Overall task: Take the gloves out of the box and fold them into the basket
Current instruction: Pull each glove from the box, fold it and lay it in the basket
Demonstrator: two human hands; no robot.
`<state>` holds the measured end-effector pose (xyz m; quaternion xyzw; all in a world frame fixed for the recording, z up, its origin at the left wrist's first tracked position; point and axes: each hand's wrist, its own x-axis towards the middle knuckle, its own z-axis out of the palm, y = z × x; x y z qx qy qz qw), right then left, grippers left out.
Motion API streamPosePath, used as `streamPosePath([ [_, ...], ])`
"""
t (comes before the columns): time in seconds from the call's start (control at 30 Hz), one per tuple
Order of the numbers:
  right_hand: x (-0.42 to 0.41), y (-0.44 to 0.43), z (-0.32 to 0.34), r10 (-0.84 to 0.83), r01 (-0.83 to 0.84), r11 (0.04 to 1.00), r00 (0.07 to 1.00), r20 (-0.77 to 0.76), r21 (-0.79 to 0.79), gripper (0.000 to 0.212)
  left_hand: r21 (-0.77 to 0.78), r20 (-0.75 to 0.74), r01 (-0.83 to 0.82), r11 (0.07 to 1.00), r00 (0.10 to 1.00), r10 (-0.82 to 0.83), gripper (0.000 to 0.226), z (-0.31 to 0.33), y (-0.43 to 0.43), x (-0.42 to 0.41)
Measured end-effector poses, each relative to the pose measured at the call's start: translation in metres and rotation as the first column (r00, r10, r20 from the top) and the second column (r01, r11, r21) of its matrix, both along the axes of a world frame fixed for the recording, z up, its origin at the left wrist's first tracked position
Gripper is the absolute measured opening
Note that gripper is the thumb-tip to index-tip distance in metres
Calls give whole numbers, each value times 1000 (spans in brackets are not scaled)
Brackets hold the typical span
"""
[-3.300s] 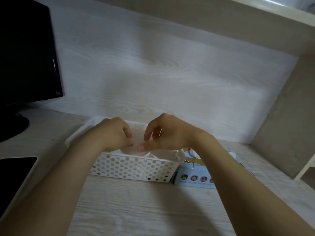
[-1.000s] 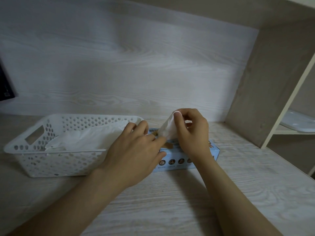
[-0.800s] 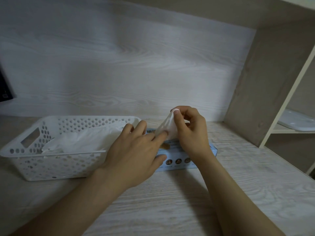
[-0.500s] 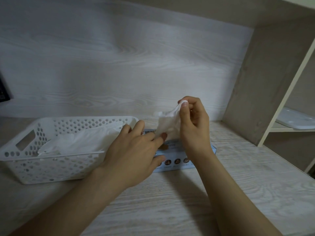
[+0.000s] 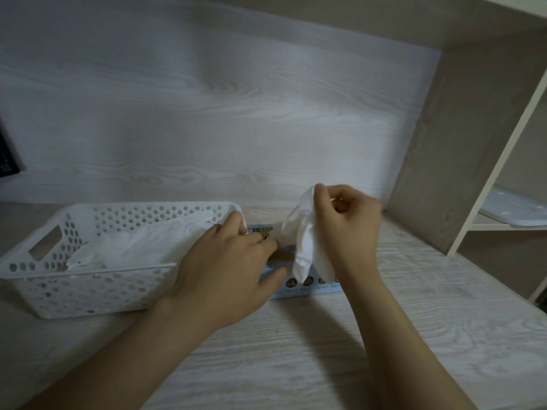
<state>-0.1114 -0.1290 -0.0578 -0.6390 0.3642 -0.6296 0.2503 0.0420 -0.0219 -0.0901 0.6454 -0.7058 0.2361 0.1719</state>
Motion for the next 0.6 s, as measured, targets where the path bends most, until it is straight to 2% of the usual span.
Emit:
streamPosePath([
  [0.07, 0, 0, -1, -3, 11, 996, 996, -90, 91, 25, -89, -114, 41, 995, 992, -51, 43, 1, 6, -1],
  [0.17, 2, 3, -2, 57, -34, 986, 989, -136, 166, 22, -292, -263, 87, 952, 950, -167, 25, 5, 14, -2],
  [0.23, 3, 7, -1, 122, -93, 976, 983, -140, 199, 17, -360, -302, 117, 926, 924, -234, 25, 9, 19, -5],
  [0.3, 3, 11, 1, 299, -273, 914, 953, -45, 299, 9, -347, -341, 112, 931, 910, -236, 37, 10, 21, -7],
  [0.33, 3, 14, 4, 403, -385, 848, 915, 28, 364, 5, -328, -361, 98, 940, 906, -220, 41, 10, 21, -7],
  [0.4, 1, 16, 8, 528, -526, 721, 839, 135, 452, 11, -327, -367, 86, 941, 906, -210, 32, 6, 18, -6],
  [0.47, 0, 15, 10, 574, -602, 651, 789, 219, 462, 19, -350, -355, 76, 934, 911, -208, 15, 3, 15, -3],
  [0.6, -4, 13, 10, 649, -759, 514, 649, 398, 399, 37, -393, -388, 32, 919, 900, -197, 10, 1, 10, 2],
])
